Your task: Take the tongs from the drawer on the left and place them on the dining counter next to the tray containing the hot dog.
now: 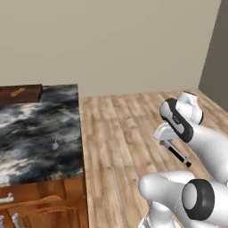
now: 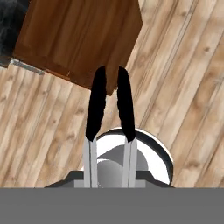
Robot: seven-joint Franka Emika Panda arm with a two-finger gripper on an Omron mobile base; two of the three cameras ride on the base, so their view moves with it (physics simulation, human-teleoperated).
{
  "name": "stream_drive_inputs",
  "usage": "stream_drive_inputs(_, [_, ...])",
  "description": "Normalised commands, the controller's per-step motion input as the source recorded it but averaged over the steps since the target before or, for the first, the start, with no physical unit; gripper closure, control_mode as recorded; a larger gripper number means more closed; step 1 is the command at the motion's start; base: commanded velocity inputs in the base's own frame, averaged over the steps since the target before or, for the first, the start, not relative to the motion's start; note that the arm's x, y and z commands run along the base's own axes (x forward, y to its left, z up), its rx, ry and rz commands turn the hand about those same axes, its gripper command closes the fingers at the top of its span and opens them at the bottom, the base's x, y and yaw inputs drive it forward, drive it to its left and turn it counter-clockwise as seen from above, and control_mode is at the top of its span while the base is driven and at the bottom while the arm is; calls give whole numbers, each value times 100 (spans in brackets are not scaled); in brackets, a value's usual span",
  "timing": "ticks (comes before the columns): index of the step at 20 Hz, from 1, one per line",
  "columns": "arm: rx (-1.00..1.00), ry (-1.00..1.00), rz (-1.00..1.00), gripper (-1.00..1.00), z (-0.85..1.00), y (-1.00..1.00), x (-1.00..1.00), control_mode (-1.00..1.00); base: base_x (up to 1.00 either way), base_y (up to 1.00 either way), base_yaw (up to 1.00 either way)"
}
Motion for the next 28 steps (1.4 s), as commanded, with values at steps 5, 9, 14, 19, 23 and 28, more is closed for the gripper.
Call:
stream_drive_inputs(5, [0,0,0,100,0,0,0,100,100,-97,52])
stream_drive_inputs(9, [0,0,0,100,0,0,0,100,93,-97,53])
stream_drive_inputs(14, [0,0,0,100,0,0,0,100,66,-99,54])
stream_drive_inputs(19, [0,0,0,100,0,0,0,100,43,-100,53])
stream_drive_inputs(23, [0,0,0,100,0,0,0,100,44,-100,54])
stream_drive_inputs(28, [0,0,0,100,0,0,0,100,47,-100,55])
